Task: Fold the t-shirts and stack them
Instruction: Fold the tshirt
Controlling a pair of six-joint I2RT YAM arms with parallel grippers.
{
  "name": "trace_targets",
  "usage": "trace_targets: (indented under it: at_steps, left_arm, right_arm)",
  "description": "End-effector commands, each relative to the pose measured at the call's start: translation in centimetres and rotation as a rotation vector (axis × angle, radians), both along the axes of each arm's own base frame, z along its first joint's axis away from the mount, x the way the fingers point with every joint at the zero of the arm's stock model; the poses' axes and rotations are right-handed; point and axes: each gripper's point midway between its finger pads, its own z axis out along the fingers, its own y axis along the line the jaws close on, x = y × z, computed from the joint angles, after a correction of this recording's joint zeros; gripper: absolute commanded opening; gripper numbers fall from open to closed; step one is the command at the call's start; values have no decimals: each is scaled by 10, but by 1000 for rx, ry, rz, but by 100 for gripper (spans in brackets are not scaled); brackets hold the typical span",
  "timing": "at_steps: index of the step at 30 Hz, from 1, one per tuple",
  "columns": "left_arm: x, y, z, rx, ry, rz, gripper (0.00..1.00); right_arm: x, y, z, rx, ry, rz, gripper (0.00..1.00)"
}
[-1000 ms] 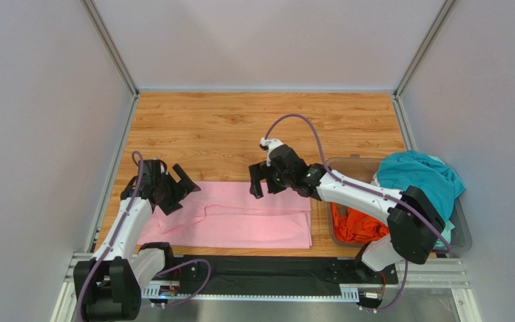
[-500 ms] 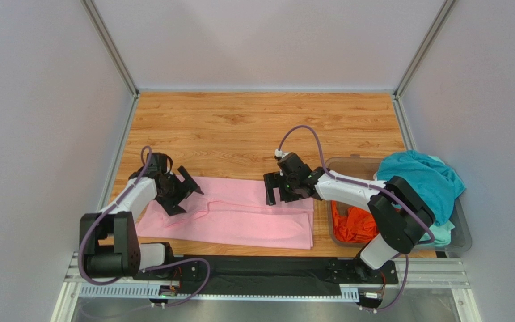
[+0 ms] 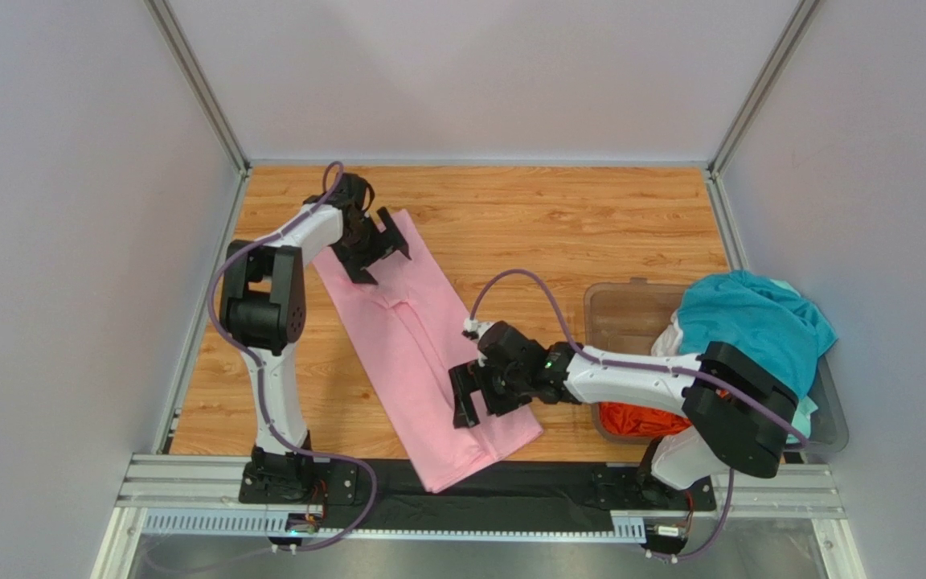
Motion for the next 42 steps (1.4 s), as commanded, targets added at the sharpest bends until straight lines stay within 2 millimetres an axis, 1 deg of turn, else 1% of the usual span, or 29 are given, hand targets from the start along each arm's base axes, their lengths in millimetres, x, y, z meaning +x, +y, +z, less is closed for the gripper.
trace_targets:
  at_steps: [1,3,4,6,7,11,12,13,15,17,19,20,23,24,26,27,28,29,30,31,32,33,34,35,36,38,39,41,42]
  left_arm:
    - [27,-14,-15,59,36,-27,100]
    - [34,-31,-17,55,50,-56,100]
    - [48,-42,-17,36,37,-71,100]
    - [51,-57,-19,34,44,-94,100]
    - [59,-63,-21,36,32,-97,100]
    - [66,-87,-27,9,23,-120,100]
    - [67,-90,-35,1,34,-121,100]
    - [71,-98,-30,-23,17,-132,100]
    - [75,-111,-34,-52,6,-155,100]
    - [83,-126,-23,-98,-43,-188,100]
    - [87,-137,-6,-131,-88,-215,100]
    - [90,-142,5,-145,-121,-231,100]
    - [95,-147,56,-163,-223,-265,100]
    - [95,-147,91,-170,-290,-286,100]
    - [86,-144,119,-164,-335,-301,100]
    - [79,-138,159,-154,-412,-311,100]
    - [67,-132,159,-136,-398,-315,100]
    - [56,-127,170,-124,-413,-321,100]
    - [41,-115,207,-104,-487,-318,100]
    - [20,-105,189,-79,-431,-314,100]
    - [5,-98,192,-66,-431,-307,100]
    - [-16,-84,221,-49,-500,-295,100]
    - [-42,-72,188,-15,-419,-292,100]
    - [-58,-63,182,3,-409,-279,100]
    - [-94,-48,164,14,-373,-263,100]
    - [-126,-37,145,6,-341,-249,100]
    - [-159,-28,121,-5,-290,-244,100]
    - [-191,-24,100,-21,-246,-253,100]
    - [-216,-17,81,-27,-211,-260,100]
  right_arm:
    - [-33,11,3,32,66,58,100]
    - [-39,22,7,72,65,88,100]
    - [-41,26,6,79,68,100,100]
    - [-37,36,11,109,52,109,100]
    - [-37,39,11,109,49,117,100]
    - [-30,51,19,137,23,133,100]
    - [-29,55,24,150,12,143,100]
    - [-29,56,27,156,6,149,100]
    - [-25,58,34,158,-15,151,100]
    - [-19,56,37,140,-49,138,100]
    - [-11,52,44,103,-79,118,100]
    - [-2,47,43,63,-111,80,100]
    - [9,31,51,-2,-167,29,100]
    - [11,30,63,19,-191,17,100]
    - [21,22,72,8,-238,-37,100]
    - [22,17,83,21,-257,-58,100]
    - [27,12,88,18,-281,-88,100]
    - [27,8,89,17,-281,-112,100]
    - [28,2,95,29,-289,-133,100]
    - [26,-2,96,33,-288,-144,100]
    - [27,-5,97,42,-279,-167,100]
    - [25,-13,95,41,-269,-188,100]
    - [23,-17,94,42,-262,-198,100]
    - [22,-21,92,44,-249,-208,100]
    - [19,-27,88,39,-244,-211,100]
    - [14,-31,82,39,-227,-210,100]
    - [12,-36,77,32,-219,-214,100]
    - [9,-39,74,30,-206,-219,100]
    - [8,-40,71,26,-195,-224,100]
